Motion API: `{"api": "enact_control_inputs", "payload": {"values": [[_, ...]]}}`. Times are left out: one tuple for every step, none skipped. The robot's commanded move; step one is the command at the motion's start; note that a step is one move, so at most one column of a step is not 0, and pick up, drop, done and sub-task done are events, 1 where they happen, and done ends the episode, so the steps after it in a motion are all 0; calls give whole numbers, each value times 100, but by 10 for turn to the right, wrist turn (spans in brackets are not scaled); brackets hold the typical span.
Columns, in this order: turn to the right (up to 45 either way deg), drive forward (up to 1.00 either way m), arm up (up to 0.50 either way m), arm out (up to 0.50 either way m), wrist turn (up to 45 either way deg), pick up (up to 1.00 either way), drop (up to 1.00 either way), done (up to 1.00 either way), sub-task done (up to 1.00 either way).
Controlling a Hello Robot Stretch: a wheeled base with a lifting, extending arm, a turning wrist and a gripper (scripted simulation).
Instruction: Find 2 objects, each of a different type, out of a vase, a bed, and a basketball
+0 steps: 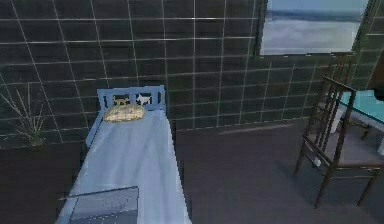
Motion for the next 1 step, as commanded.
{"api": "enact_control_inputs", "payload": {"values": [[-180,0,0,0,0,0,0,0,0]]}}
